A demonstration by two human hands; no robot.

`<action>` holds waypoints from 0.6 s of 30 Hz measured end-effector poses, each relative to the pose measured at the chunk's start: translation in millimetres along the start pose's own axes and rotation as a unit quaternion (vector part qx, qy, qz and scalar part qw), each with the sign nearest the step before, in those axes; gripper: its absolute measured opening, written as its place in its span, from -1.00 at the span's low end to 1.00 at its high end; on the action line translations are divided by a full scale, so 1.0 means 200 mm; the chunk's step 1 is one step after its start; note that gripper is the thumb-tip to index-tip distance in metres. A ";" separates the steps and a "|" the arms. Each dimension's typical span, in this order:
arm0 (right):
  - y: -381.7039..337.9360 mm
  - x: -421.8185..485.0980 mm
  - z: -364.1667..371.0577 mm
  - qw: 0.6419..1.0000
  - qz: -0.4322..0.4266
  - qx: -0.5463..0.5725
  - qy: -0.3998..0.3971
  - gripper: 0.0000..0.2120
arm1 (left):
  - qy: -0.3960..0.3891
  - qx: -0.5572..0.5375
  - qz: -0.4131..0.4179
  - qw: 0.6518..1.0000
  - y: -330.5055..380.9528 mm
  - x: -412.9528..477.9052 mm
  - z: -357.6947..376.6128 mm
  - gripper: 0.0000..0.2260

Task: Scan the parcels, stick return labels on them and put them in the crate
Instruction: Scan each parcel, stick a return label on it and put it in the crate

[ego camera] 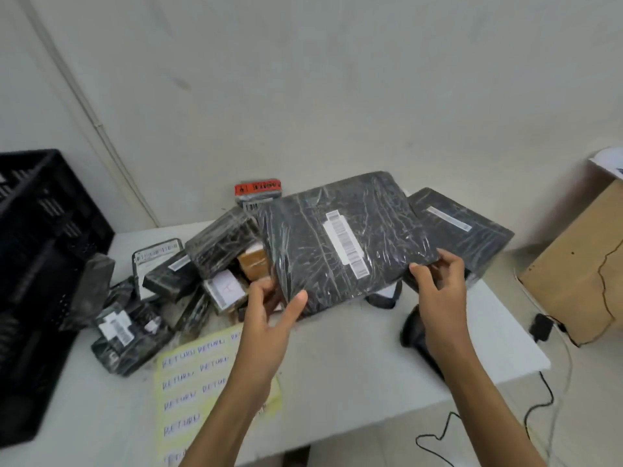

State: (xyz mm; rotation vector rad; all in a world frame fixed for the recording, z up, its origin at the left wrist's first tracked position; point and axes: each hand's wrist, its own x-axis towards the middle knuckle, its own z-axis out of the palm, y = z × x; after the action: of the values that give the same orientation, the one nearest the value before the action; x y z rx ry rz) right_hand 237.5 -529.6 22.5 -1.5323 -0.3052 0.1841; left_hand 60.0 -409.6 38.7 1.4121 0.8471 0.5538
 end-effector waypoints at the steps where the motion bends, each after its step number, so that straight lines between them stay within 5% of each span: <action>1: 0.03 -0.03 -0.04 1.000 0.007 0.001 0.001 -0.76 | -0.001 -0.006 -0.018 1.000 -0.04 -0.08 0.01 -0.52; 8: 0.27 -0.03 -0.08 0.994 0.056 -0.060 -0.075 -0.72 | -0.005 -0.020 -0.142 0.990 -0.43 -0.42 0.16 -0.71; 11: 0.36 0.06 -0.03 0.985 0.073 -0.098 -0.124 -0.76 | -0.076 0.002 -0.159 0.984 -0.51 -0.46 0.24 -0.79; 15: 0.39 0.15 0.03 0.974 0.090 -0.094 -0.183 -0.84 | -0.155 0.128 -0.126 0.971 -0.52 -0.43 0.22 -0.76; 18: 0.44 0.16 -0.03 0.978 0.071 -0.133 -0.141 -0.85 | -0.087 0.196 -0.045 0.976 -0.44 -0.37 0.11 -0.78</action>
State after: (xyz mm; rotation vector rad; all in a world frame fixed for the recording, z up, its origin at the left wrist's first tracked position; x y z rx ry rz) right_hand 275.2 -522.6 -62.9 -1.7962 -0.4598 0.4925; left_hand 19.0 -489.7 -35.5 1.7421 0.9055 0.1936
